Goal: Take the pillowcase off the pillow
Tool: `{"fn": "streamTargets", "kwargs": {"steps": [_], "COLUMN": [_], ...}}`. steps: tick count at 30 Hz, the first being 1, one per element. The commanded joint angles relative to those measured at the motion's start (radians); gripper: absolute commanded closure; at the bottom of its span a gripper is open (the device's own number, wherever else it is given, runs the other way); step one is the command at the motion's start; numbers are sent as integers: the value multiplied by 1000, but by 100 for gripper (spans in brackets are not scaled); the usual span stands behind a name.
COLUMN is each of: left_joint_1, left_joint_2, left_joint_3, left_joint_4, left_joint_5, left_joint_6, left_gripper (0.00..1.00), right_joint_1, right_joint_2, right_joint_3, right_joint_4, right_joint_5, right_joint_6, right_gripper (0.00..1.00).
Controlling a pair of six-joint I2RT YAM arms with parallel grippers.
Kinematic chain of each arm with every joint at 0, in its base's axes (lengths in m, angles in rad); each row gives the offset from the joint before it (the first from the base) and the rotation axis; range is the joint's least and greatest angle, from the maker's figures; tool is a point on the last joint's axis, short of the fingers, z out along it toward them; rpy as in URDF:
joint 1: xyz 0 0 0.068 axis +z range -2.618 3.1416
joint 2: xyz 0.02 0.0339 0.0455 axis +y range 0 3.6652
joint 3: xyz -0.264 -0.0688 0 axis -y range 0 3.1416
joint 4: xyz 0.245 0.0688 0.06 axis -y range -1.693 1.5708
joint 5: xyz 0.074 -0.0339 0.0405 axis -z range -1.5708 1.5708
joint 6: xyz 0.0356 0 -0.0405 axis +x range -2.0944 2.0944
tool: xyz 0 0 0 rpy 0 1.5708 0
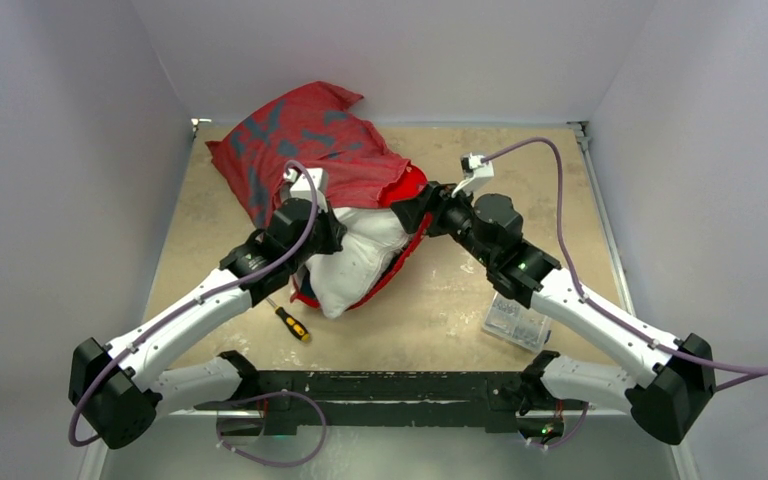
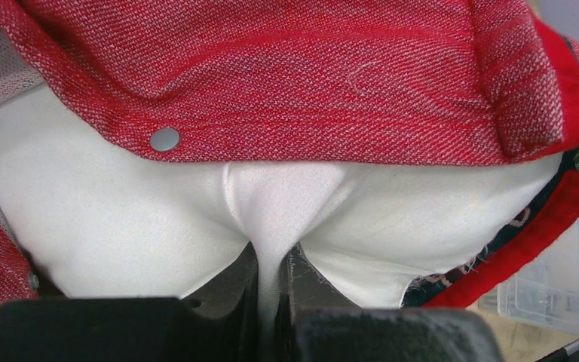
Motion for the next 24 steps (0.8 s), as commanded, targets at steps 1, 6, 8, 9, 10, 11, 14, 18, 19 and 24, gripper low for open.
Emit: {"fn": "streamTargets", "kwargs": {"steps": [1, 6, 8, 9, 10, 11, 14, 18, 19, 24], "left_joint_1": [4, 4, 3, 4, 5, 5, 9, 14, 13, 13], "left_joint_2": [-7, -31, -52, -65, -81, -96, -148, -222, -238, -318], "left_joint_3": [88, 89, 88, 87, 86, 85, 84, 88, 91, 95], "left_joint_4": [44, 15, -9, -25, -40, -58, -112, -182, -195, -214], "left_joint_5": [-33, -42, -58, -72, -86, -100, -134, -170, -173, -144], "left_joint_6": [21, 21, 23, 26, 29, 32, 40, 47, 46, 27], "left_gripper": [100, 100, 100, 100, 100, 100, 100, 100, 100, 100], "right_joint_1": [-5, -4, -10, -15, -26, -38, -92, -157, -169, -192], "right_joint_2": [3, 50, 54, 56, 59, 63, 76, 113, 127, 222], "right_joint_3": [-38, -71, -86, -94, -102, -110, -134, -151, -155, -164], "right_joint_4": [8, -3, -8, -7, -4, 3, 47, 114, 134, 252], "right_joint_5": [104, 178, 229, 250, 259, 263, 226, 139, 119, -9], "right_joint_6": [31, 76, 106, 121, 129, 137, 133, 113, 108, 95], "right_gripper": [22, 18, 12, 10, 9, 8, 8, 12, 12, 14]}}
